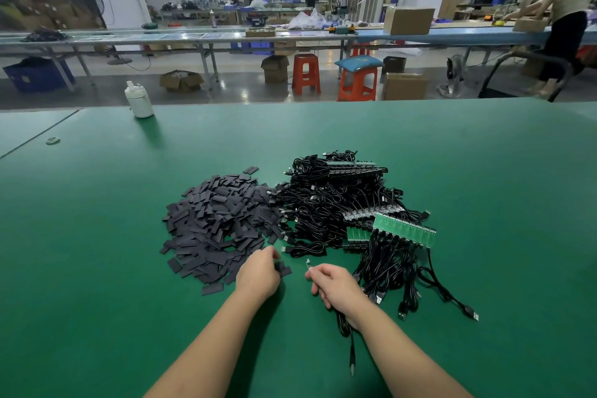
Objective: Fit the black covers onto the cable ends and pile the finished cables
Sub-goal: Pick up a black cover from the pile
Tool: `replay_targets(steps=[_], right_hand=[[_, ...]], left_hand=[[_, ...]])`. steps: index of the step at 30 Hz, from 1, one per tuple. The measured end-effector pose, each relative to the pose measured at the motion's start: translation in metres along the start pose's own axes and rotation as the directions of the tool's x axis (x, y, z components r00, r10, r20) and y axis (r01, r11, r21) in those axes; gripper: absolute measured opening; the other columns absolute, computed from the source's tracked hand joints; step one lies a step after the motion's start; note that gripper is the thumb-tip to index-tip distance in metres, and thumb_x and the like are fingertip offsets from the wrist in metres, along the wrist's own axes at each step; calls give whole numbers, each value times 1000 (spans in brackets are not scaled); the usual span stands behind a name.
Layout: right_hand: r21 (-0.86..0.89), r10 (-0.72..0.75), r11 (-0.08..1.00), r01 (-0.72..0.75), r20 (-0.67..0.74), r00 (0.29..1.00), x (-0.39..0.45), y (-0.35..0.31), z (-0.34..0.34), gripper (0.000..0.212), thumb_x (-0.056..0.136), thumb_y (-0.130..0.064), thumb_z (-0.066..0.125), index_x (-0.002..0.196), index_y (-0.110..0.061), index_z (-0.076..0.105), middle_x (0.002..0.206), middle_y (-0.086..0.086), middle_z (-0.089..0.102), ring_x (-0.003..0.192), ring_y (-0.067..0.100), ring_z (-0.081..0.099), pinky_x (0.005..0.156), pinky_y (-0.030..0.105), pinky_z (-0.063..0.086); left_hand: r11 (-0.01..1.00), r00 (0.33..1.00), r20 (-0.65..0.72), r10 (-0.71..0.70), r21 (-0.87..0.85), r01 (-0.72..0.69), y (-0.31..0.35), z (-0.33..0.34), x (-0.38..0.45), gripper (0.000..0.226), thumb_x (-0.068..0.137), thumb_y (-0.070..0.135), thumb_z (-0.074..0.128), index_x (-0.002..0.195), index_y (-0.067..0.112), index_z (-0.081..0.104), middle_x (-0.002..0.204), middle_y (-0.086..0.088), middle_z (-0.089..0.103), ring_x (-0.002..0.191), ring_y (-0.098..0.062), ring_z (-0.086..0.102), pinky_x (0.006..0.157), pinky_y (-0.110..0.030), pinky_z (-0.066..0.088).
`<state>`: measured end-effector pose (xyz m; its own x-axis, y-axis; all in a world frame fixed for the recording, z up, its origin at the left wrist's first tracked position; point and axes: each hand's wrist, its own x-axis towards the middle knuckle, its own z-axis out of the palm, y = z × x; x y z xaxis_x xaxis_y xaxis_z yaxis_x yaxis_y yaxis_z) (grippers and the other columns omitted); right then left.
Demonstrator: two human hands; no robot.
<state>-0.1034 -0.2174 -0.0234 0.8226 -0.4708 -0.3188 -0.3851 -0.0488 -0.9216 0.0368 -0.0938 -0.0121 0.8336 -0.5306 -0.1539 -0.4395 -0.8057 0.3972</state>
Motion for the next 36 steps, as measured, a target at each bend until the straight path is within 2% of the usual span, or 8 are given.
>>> replay_targets(steps=[6, 10, 18, 21, 24, 26, 32, 36], right_hand=[[43, 12, 999, -12, 0, 1000, 0, -2, 1, 21, 98, -32, 63, 96, -11, 63, 72, -1, 70, 47, 11, 42, 47, 23, 37], [47, 13, 999, -14, 35, 999, 0, -7, 2, 19, 94, -29, 68, 91, -12, 60, 63, 2, 67, 43, 11, 37, 42, 23, 28], [217, 194, 946, -239, 211, 958, 1, -31, -13, 43, 106, -41, 42, 113, -6, 68, 76, 0, 68, 55, 9, 42, 52, 23, 32], [-226, 142, 968, -110, 128, 982, 1, -48, -24, 38, 107, -34, 39, 99, -13, 71, 76, -4, 70, 51, 4, 46, 55, 23, 37], [-774, -2, 628, 86, 108, 994, 9, -61, -37, 33, 105, -32, 43, 95, -15, 70, 87, -1, 72, 74, 13, 62, 74, 29, 51], [-880, -11, 458, 128, 138, 990, 13, -64, -41, 30, 105, -28, 44, 104, -13, 70, 100, 5, 72, 87, 21, 64, 81, 34, 52], [-515, 152, 857, -23, 210, 966, 15, -45, -32, 32, 106, -23, 41, 104, -12, 70, 69, -3, 54, 51, 10, 41, 49, 24, 34], [-264, 153, 961, -79, 274, 950, 12, -38, -29, 31, 105, -28, 43, 99, -12, 68, 58, -5, 38, 47, 10, 34, 45, 22, 31]], left_hand=[[984, 991, -122, 62, -158, -81, 2, -1, -4, 17, 91, 11, 58, 98, 24, 65, 102, 3, 67, 95, -16, 64, 84, -32, 52], [783, 981, -17, 191, -601, -163, 11, -1, -14, 18, 90, 3, 64, 89, 20, 69, 77, 2, 70, 67, -9, 68, 74, -30, 56], [566, 983, 107, 146, -824, 5, 1, 11, -27, 19, 94, 6, 63, 104, 20, 70, 67, 0, 65, 62, -9, 60, 55, -20, 44], [455, 986, 123, 114, -889, 59, -2, 12, -28, 15, 92, -1, 62, 101, 8, 69, 69, -8, 64, 60, -15, 61, 51, -23, 44], [409, 984, 157, 89, -906, 108, -4, 15, -30, 15, 92, -2, 62, 102, 6, 71, 71, -12, 67, 57, -15, 57, 53, -24, 47], [397, 979, 181, 91, -908, 131, -3, 16, -32, 20, 91, -4, 63, 106, 7, 71, 76, -12, 70, 63, -14, 61, 59, -24, 51], [472, 987, 117, 105, -880, 54, 4, 19, -40, 28, 92, -3, 62, 116, 11, 67, 75, -6, 70, 67, -11, 62, 67, -23, 53], [560, 991, 69, 117, -828, -8, 5, 18, -43, 29, 93, -1, 62, 120, 10, 64, 76, -7, 71, 63, -7, 62, 64, -21, 52]])
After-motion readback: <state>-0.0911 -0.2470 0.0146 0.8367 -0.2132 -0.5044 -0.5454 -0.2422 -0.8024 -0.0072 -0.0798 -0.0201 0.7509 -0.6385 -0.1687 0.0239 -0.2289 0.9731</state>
